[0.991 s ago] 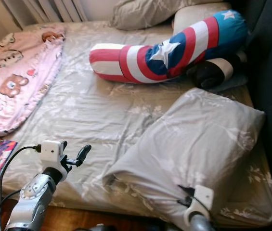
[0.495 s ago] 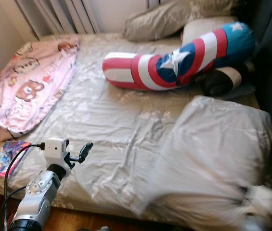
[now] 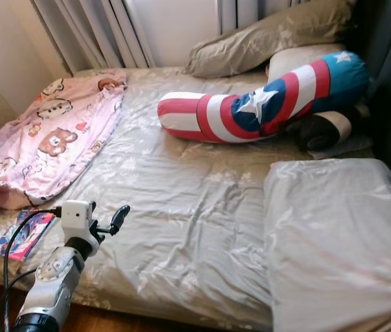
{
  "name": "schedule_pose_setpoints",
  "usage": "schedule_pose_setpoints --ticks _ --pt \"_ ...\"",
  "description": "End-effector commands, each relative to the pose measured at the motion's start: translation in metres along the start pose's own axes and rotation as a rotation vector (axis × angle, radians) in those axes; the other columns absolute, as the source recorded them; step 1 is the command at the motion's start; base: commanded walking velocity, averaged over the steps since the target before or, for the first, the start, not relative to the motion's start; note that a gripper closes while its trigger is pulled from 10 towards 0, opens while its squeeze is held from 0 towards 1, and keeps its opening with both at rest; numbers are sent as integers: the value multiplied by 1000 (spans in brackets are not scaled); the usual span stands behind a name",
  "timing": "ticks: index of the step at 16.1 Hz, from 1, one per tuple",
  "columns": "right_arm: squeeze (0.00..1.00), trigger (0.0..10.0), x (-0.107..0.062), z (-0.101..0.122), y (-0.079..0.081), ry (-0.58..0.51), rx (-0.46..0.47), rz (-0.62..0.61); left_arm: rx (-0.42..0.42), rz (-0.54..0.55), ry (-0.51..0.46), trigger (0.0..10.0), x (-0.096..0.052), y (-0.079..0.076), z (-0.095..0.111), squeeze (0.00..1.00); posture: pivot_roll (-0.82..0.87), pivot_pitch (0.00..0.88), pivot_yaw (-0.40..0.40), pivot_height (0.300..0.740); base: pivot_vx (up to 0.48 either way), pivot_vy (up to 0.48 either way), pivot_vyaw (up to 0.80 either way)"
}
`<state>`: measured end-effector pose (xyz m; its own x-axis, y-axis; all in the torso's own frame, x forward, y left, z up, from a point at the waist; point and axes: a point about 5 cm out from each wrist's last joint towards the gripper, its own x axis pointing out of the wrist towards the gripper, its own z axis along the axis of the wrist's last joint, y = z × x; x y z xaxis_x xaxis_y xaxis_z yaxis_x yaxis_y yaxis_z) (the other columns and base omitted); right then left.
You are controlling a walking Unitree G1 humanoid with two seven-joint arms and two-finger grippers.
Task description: Clean up the room
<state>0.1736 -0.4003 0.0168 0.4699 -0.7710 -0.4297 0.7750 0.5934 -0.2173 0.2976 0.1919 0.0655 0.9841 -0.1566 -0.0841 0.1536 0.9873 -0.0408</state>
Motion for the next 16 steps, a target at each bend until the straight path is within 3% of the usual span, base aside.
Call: schedule_pose_setpoints --ticks 1,2,3,4,6,8,10,12,13,15,16 --pt "0 10000 -1 1 10 -10 15 28 16 3 6 10000 0 3 -2 0 -47 42 73 705 0 0 0" --pt "0 10000 -6 -11 23 29 12 59 18 2 5 10000 0 4 -1 0 -39 40 74 705 0 0 0" --pt "63 10000 -9 -17 29 50 18 78 20 2 6 10000 0 4 -1 0 -37 40 74 705 0 0 0" --pt "1000 10000 -10 -20 32 60 20 85 23 -2 10 10000 0 4 -1 0 -35 40 73 705 0 0 0" --pt "1000 10000 -17 -16 54 -16 32 162 25 1 20 10000 -2 9 -4 0 -31 40 73 705 0 0 0" --pt "1000 10000 -22 -6 72 -122 -57 244 17 9 41 10000 -4 9 -11 0 -35 35 71 705 0 0 0" --pt "1000 10000 -24 -2 78 -153 -51 277 12 8 52 10000 -5 8 -15 0 -34 31 69 705 0 0 0" --pt "0 10000 -44 -2 124 -176 -37 579 -40 20 149 10000 -7 3 -38 0 -46 14 59 705 0 0 0" --pt "0 10000 -55 -23 140 -96 -112 670 -64 31 235 10000 -11 3 -54 0 -55 0 59 705 0 0 0" --pt "0 10000 -70 -50 152 -20 -244 736 -53 43 347 10000 -20 3 -73 0 -53 0 59 705 0 0 0" --pt "0 10000 -81 -73 156 74 -296 760 -23 58 456 10000 -32 4 -91 0 -46 0 49 705 0 0 0"
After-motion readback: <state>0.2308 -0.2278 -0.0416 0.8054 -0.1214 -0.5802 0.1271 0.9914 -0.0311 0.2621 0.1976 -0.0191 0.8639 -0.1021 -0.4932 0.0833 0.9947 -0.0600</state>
